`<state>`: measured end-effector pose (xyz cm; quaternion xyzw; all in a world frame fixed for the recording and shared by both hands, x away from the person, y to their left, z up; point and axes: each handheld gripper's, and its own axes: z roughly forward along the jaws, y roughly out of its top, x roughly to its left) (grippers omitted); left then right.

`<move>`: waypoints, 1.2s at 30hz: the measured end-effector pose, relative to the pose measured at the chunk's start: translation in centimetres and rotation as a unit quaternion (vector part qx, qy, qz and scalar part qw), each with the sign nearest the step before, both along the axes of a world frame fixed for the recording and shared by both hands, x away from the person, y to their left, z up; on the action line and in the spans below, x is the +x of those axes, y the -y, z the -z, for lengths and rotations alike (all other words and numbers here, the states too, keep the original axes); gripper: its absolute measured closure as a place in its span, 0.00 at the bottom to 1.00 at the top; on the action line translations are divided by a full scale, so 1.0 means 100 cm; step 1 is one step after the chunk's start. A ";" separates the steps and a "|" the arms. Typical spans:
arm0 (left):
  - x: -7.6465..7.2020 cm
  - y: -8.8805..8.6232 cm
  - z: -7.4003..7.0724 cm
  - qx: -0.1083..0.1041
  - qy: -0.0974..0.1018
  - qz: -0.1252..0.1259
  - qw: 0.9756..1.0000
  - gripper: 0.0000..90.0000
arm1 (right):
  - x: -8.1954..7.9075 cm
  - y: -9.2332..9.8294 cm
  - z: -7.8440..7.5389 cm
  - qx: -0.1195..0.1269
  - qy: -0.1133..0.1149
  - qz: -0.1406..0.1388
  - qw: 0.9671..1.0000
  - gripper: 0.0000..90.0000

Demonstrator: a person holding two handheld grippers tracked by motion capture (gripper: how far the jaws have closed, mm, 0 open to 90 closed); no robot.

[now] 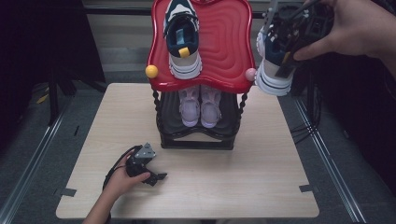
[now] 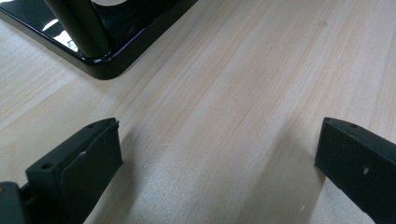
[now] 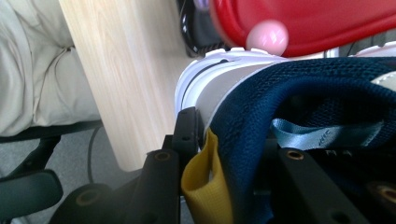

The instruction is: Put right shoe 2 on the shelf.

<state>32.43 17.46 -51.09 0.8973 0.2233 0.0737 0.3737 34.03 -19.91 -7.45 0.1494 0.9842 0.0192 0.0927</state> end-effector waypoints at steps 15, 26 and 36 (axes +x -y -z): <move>0.000 0.000 0.000 0.000 0.000 0.000 1.000 0.00 | 0.015 -0.036 -0.017 -0.004 0.036 -0.021 0.999 0.78; 0.000 0.000 0.000 0.000 0.000 0.000 1.000 0.00 | 0.032 -0.061 -0.008 -0.009 0.049 -0.041 0.998 0.78; 0.000 0.000 0.000 0.000 -0.001 0.000 1.000 0.00 | 0.043 -0.080 0.002 -0.013 0.052 -0.055 0.997 0.78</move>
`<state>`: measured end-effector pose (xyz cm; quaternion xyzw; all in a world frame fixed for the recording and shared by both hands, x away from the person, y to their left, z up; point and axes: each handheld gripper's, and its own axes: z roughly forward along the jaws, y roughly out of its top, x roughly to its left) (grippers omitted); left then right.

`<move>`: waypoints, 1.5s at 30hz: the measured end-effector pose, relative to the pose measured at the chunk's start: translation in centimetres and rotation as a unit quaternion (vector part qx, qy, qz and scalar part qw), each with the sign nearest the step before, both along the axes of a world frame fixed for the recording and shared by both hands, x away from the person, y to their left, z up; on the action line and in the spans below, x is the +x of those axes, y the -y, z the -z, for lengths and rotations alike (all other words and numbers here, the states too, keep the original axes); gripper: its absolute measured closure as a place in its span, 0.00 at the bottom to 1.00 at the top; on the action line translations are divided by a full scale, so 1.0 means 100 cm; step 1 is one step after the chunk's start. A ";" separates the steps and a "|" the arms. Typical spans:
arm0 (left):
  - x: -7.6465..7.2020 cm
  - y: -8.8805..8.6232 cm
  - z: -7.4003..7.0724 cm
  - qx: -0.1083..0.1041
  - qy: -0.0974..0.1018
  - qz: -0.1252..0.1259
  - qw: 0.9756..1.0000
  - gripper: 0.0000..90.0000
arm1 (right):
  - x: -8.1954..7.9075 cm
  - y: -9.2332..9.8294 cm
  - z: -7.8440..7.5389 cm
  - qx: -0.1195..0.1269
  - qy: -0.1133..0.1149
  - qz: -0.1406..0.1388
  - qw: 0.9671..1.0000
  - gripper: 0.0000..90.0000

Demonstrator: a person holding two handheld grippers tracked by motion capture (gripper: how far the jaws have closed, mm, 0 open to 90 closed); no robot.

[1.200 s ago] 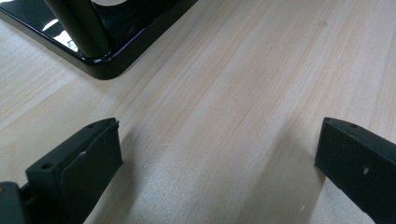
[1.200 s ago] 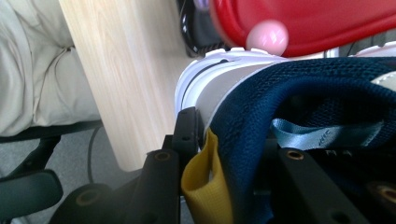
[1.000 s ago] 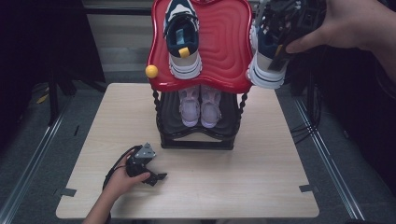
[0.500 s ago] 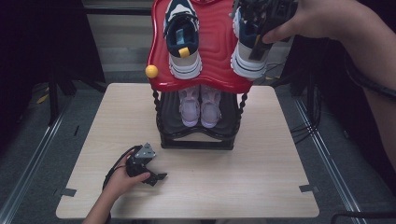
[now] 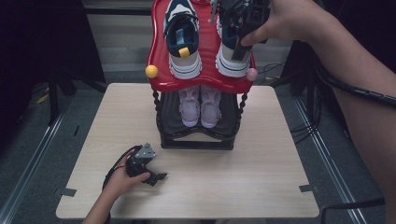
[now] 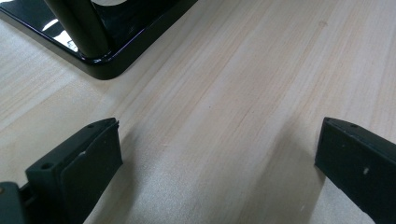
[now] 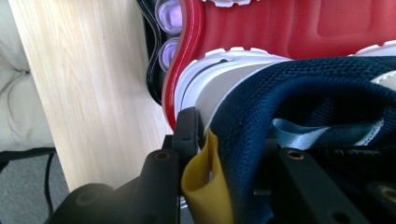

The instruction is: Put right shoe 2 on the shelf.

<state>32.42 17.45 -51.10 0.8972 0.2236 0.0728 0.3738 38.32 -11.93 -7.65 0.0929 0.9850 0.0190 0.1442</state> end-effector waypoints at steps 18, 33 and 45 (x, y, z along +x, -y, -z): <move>0.000 0.000 0.000 0.000 0.000 0.000 1.000 0.00 | 0.014 -0.019 0.019 -0.011 0.021 -0.023 0.999 0.78; 0.000 0.000 0.000 0.000 0.000 0.000 1.000 0.00 | 0.016 -0.030 0.023 -0.019 0.036 -0.039 0.998 0.78; 0.000 0.000 0.000 0.000 0.000 0.000 1.000 0.00 | 0.015 -0.032 0.025 -0.027 0.037 -0.047 0.998 0.78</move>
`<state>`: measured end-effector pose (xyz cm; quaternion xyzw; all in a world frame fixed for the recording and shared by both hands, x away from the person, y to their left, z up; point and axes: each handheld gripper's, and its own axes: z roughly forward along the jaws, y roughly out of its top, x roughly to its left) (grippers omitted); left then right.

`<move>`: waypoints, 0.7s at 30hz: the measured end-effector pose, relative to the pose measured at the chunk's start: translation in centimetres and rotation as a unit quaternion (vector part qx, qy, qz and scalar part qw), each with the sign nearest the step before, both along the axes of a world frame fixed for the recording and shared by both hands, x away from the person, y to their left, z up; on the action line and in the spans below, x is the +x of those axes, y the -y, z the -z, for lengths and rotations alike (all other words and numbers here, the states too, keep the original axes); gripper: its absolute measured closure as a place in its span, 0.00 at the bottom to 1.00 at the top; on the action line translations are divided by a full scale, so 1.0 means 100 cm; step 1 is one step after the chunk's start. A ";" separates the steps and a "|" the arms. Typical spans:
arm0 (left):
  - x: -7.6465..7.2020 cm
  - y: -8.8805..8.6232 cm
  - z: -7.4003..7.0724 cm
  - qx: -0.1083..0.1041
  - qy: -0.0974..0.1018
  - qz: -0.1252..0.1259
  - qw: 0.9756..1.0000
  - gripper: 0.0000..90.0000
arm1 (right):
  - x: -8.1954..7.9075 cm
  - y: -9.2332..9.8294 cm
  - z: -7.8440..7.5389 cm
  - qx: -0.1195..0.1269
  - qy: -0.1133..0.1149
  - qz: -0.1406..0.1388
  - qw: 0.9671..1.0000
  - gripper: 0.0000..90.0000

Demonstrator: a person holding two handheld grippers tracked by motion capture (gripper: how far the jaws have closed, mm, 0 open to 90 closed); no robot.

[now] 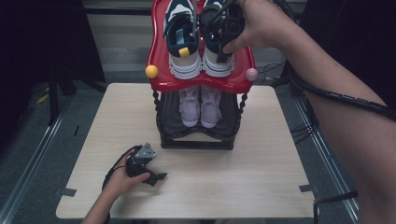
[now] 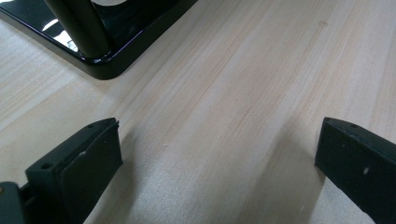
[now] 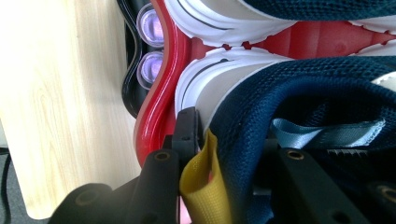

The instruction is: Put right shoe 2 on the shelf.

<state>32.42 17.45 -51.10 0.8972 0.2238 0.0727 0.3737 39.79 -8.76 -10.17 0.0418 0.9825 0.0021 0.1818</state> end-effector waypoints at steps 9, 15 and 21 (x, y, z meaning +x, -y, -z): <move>0.000 0.000 0.000 0.000 0.000 0.000 1.000 0.00 | 0.000 0.000 0.001 0.003 -0.002 0.000 1.000 0.78; 0.000 0.000 0.000 0.000 0.000 0.000 1.000 0.00 | 0.000 0.000 0.004 0.001 -0.008 0.000 1.000 0.79; 0.000 0.000 0.000 0.000 0.000 0.000 1.000 0.00 | 0.000 0.002 0.004 0.006 -0.009 0.006 1.000 0.78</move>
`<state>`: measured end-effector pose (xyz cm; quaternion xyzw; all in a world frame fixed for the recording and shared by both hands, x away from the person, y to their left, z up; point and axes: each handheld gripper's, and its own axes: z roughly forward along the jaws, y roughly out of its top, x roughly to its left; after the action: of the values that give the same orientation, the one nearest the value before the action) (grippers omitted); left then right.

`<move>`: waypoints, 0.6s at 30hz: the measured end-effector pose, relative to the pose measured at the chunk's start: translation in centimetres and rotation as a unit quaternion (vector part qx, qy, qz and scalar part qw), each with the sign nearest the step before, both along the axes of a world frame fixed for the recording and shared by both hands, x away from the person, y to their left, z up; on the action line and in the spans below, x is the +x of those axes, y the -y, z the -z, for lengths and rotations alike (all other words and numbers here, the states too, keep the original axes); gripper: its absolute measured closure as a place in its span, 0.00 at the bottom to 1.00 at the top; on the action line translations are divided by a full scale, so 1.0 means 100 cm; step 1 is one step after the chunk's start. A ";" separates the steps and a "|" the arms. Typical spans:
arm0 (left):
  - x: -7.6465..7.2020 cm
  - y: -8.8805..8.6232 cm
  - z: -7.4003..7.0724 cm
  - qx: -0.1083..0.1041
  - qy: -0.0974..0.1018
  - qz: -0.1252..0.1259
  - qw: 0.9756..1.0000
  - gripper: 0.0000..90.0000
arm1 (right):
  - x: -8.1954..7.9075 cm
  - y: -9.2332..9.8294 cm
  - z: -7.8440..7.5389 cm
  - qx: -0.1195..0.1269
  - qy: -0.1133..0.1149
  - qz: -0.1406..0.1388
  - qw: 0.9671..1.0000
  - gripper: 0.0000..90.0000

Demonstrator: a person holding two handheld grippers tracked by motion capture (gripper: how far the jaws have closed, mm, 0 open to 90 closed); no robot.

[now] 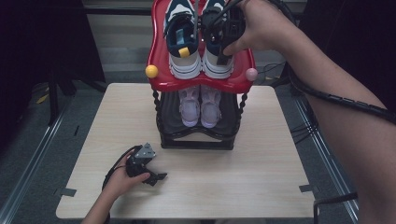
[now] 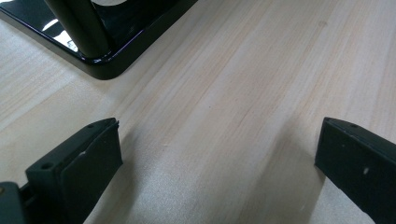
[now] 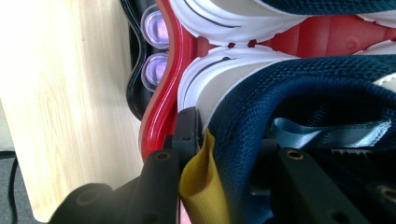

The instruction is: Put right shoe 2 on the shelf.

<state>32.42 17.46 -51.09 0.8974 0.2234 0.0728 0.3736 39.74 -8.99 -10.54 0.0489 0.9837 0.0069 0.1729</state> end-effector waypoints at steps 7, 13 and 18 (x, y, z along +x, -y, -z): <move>0.000 0.000 0.000 0.000 0.000 0.000 1.000 0.00 | 0.001 0.001 0.000 0.011 -0.001 0.011 1.000 0.75; 0.000 0.000 0.000 0.000 0.000 0.000 1.000 0.00 | 0.003 0.002 0.000 0.015 -0.004 0.020 1.000 0.71; 0.000 0.000 0.000 0.000 0.000 0.000 1.000 0.00 | 0.003 0.006 -0.005 0.033 -0.007 0.033 0.999 0.64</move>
<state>32.42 17.46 -51.10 0.8973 0.2235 0.0727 0.3737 40.07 -9.59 -10.05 0.0875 0.9819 0.0334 0.1648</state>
